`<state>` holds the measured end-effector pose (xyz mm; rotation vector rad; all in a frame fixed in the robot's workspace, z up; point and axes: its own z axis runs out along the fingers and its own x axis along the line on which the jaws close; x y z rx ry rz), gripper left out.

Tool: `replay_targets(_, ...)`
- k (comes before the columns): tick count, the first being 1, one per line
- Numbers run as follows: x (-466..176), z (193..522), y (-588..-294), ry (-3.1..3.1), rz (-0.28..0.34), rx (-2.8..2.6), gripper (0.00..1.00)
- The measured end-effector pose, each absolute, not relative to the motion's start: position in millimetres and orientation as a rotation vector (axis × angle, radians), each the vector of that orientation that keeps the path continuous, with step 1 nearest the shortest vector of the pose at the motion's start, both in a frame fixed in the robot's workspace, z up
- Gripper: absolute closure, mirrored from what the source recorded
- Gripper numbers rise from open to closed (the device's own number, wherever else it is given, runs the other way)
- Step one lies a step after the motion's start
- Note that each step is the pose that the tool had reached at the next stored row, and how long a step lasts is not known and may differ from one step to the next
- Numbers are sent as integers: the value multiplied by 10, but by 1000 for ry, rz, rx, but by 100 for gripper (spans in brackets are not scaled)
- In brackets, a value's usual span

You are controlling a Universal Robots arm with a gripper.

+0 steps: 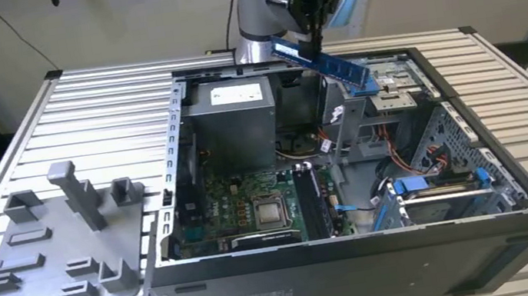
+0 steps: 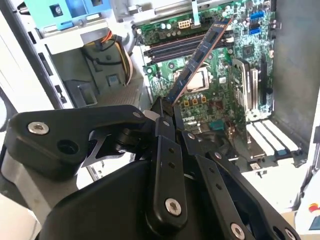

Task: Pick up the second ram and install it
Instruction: 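Insert the second ram into the second slot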

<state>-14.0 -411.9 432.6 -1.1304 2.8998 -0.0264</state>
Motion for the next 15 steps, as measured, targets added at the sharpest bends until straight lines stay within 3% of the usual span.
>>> replay_targets(15,-136,4302,-4119,3010,-31,-798,86)
